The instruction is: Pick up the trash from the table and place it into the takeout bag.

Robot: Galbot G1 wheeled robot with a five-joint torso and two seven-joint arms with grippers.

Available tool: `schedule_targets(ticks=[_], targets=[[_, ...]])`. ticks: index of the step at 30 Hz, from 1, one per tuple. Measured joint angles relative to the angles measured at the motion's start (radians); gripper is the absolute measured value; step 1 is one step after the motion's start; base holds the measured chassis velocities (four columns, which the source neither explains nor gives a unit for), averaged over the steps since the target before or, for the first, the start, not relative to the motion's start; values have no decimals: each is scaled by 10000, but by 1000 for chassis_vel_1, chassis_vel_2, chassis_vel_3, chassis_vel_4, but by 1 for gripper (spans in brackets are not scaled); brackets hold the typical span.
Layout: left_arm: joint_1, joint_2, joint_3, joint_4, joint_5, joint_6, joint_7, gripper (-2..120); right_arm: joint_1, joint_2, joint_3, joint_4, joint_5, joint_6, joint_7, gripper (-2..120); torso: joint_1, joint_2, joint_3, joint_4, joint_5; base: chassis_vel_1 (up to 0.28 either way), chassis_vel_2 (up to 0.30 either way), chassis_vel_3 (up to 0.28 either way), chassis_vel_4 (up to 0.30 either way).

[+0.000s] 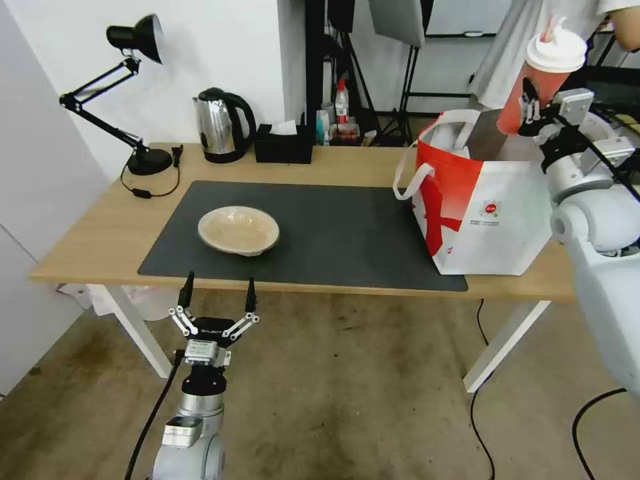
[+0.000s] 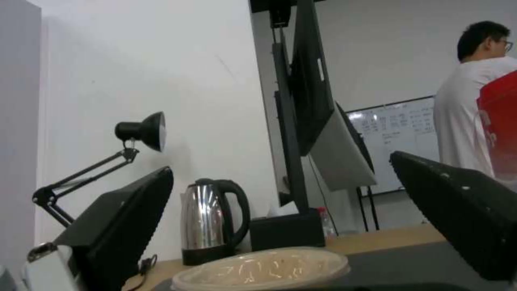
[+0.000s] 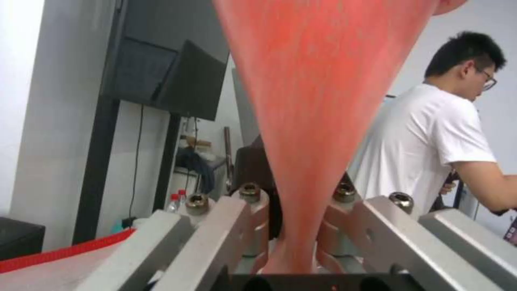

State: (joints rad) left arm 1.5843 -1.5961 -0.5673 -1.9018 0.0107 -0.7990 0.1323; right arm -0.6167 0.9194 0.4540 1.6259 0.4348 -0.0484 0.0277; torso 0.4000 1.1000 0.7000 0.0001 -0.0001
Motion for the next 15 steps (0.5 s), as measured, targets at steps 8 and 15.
schedule_targets(ticks=[8,15], targets=[[-25,1,-64,-9,-22,-1,0,100,226,327,-226,-503,-485,37,-10,4,0,0,0,-1,0,0,0,0,0],[-71,3,-61,3,-34,-1,-3,100,124,419,-268,-614,-677,130,-37,16,0,-1,0,-2,0,0,0,0,0]])
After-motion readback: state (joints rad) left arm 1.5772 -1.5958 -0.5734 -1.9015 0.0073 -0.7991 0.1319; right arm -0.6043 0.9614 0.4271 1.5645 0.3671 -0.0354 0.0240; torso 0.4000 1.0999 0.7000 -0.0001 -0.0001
